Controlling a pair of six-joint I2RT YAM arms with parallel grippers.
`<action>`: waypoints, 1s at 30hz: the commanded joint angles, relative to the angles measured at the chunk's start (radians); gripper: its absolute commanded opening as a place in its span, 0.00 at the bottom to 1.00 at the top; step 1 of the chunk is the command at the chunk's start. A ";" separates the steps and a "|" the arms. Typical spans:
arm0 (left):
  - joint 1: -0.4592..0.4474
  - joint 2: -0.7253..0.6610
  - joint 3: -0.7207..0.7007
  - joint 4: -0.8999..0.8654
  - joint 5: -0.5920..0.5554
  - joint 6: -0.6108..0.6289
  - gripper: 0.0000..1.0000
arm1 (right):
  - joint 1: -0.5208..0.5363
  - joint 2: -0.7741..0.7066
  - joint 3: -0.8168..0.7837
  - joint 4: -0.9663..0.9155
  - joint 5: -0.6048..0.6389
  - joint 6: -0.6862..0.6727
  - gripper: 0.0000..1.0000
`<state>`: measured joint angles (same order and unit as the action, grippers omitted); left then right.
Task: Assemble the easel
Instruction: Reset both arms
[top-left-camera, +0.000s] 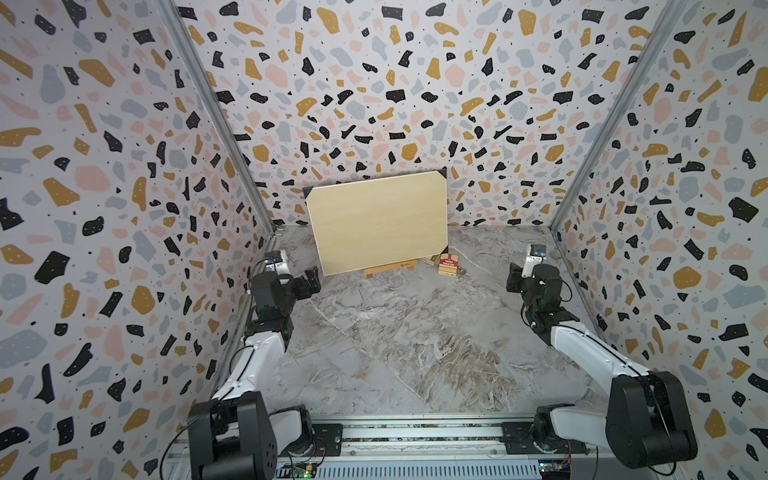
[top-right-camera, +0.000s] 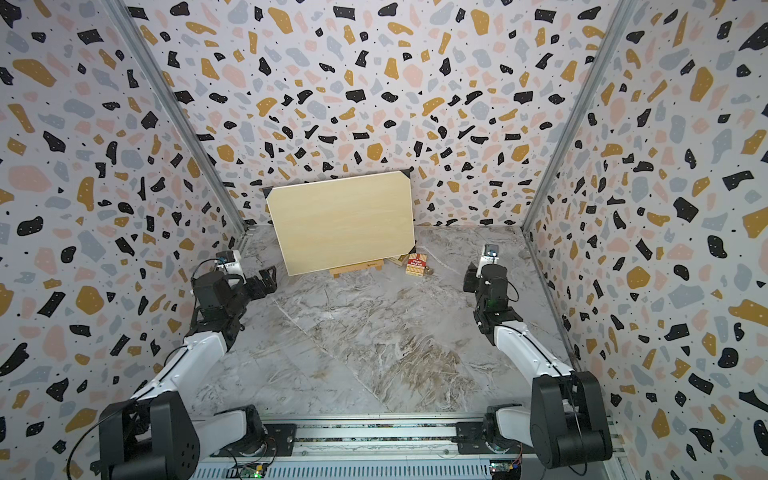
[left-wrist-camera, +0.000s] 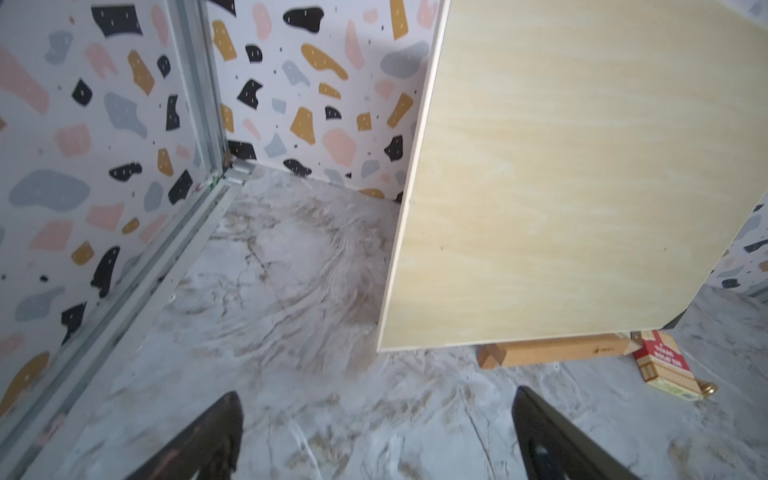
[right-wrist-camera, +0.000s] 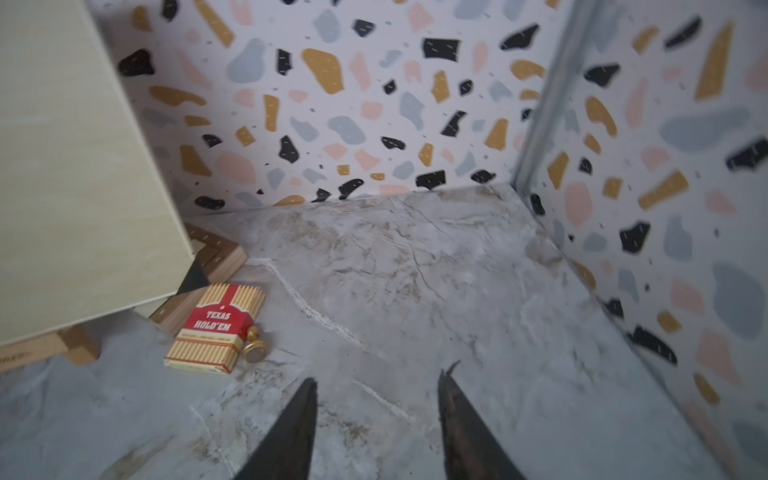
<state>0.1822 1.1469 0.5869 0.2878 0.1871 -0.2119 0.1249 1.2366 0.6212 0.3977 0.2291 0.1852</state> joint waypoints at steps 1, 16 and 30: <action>-0.007 -0.061 -0.095 -0.047 -0.174 0.025 0.99 | -0.049 -0.043 -0.087 0.044 0.148 0.056 0.81; -0.113 0.235 -0.231 0.450 -0.101 0.150 0.99 | -0.103 0.173 -0.327 0.605 -0.133 -0.101 1.00; -0.173 0.260 -0.277 0.543 -0.282 0.143 0.99 | -0.047 0.239 -0.395 0.789 -0.191 -0.197 1.00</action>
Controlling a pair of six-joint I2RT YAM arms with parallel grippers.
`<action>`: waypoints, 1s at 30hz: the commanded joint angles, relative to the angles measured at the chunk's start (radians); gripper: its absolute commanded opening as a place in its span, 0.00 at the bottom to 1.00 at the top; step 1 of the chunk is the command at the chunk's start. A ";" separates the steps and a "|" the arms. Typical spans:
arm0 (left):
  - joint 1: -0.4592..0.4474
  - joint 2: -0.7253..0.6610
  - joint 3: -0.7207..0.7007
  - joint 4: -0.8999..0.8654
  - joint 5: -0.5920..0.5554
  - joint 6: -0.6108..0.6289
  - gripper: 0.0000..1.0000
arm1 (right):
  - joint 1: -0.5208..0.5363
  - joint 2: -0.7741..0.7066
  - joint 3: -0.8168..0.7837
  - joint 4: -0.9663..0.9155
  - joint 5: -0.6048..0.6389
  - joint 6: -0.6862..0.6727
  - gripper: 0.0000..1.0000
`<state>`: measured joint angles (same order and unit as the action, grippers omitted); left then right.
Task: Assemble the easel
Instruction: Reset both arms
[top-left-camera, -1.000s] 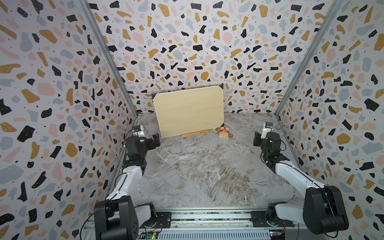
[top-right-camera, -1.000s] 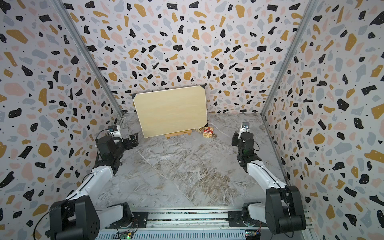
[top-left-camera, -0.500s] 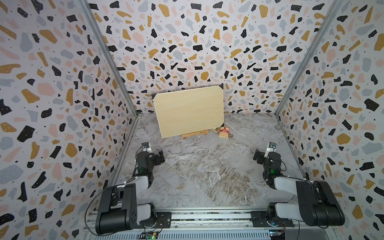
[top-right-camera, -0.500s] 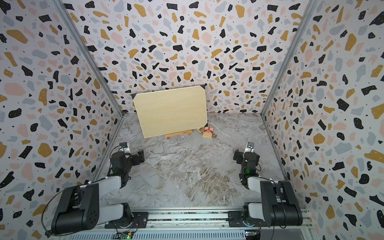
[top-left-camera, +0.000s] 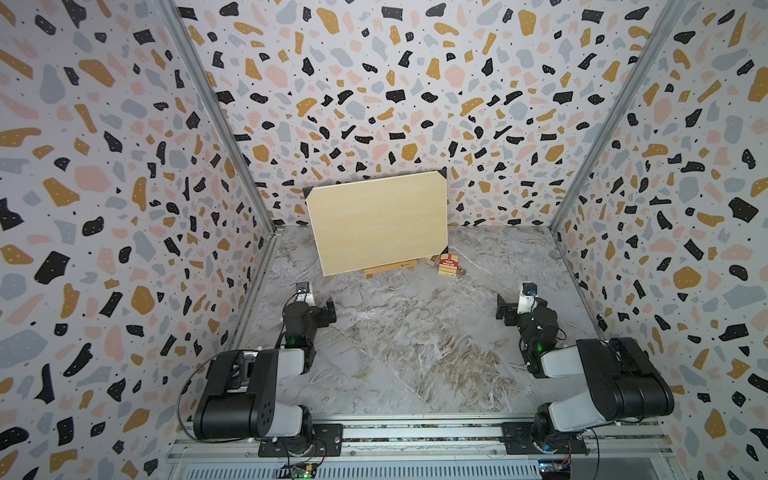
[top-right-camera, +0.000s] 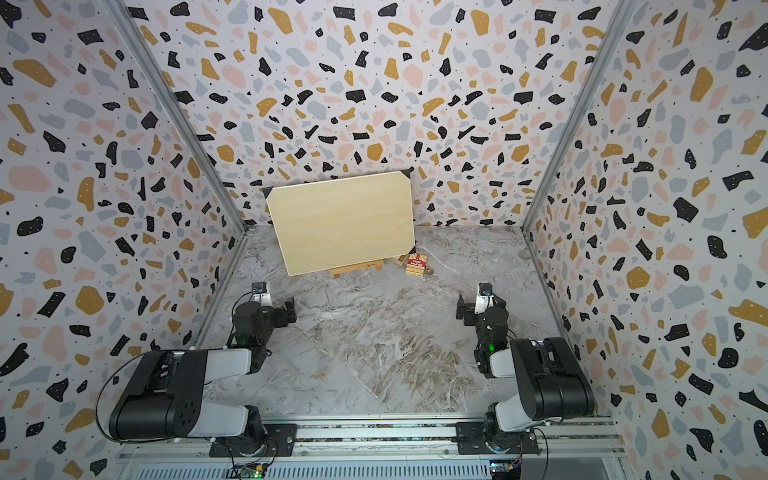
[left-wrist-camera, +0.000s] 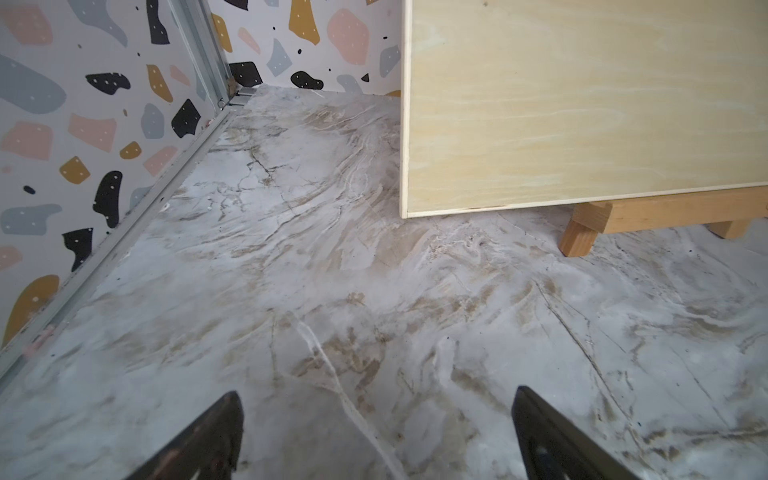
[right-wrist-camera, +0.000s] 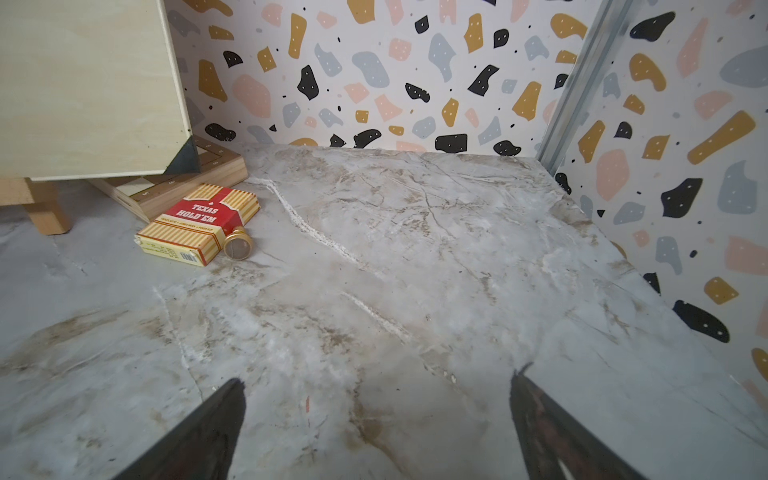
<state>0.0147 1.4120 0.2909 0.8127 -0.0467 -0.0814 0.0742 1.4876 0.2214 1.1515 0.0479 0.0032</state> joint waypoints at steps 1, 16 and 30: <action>-0.005 -0.004 0.018 0.025 -0.048 0.013 0.99 | 0.003 -0.012 0.006 0.036 -0.010 -0.014 1.00; -0.047 -0.005 0.033 -0.005 -0.054 0.059 0.99 | 0.004 -0.012 0.004 0.036 -0.010 -0.014 1.00; -0.045 0.001 0.049 -0.029 0.005 0.082 0.99 | 0.003 -0.012 0.005 0.034 -0.012 -0.014 1.00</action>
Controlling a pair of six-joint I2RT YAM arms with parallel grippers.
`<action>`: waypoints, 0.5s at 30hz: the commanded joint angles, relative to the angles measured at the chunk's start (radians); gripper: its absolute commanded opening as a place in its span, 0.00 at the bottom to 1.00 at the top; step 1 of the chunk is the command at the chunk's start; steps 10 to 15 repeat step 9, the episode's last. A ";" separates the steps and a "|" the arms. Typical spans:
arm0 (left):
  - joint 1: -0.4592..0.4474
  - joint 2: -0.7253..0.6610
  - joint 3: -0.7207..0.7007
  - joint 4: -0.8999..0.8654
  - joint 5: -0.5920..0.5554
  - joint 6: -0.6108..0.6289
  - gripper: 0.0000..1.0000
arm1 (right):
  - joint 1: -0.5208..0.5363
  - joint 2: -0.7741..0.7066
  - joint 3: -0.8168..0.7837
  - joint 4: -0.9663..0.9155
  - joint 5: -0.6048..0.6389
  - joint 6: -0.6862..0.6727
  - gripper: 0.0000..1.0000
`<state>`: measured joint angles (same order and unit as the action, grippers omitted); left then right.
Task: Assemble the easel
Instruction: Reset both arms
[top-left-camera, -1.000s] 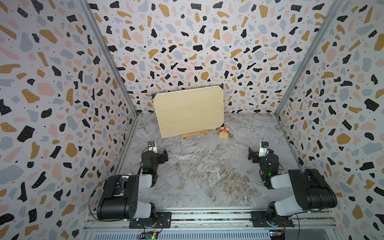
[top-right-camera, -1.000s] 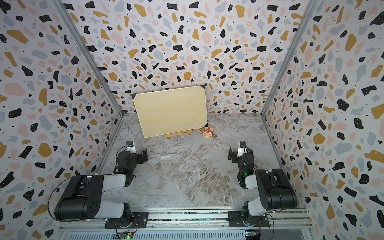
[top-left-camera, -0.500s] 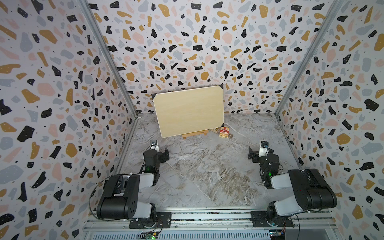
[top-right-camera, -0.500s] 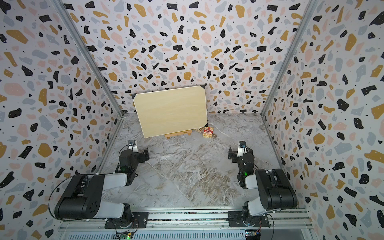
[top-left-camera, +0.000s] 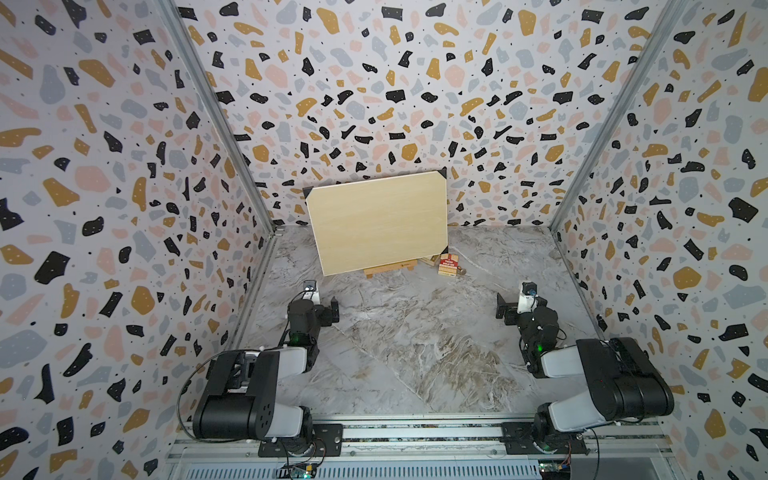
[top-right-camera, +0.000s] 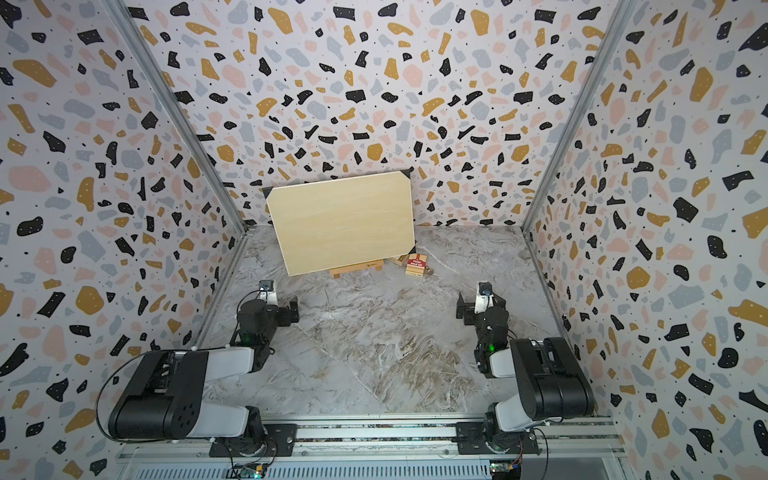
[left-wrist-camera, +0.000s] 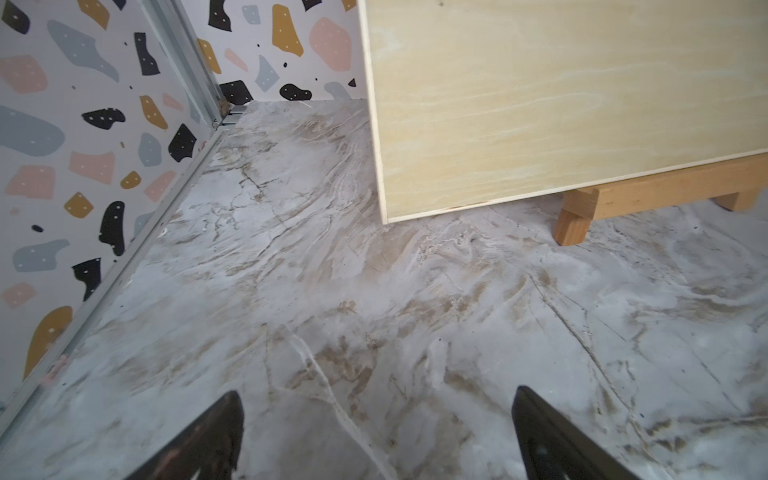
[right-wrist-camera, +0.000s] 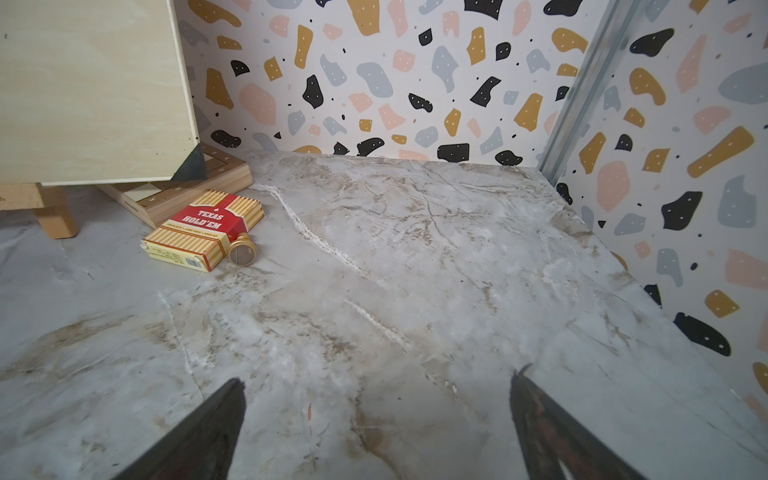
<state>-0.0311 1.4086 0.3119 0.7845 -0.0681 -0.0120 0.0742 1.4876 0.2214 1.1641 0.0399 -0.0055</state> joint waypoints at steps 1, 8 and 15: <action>0.000 0.004 0.027 -0.001 0.024 0.014 0.99 | 0.004 -0.011 0.005 0.023 -0.004 -0.006 1.00; 0.000 0.003 0.027 -0.001 0.024 0.012 0.99 | -0.009 -0.007 0.012 0.013 -0.050 -0.010 1.00; 0.000 0.004 0.027 0.000 0.024 0.013 0.99 | -0.010 -0.012 0.007 0.015 -0.052 -0.010 1.00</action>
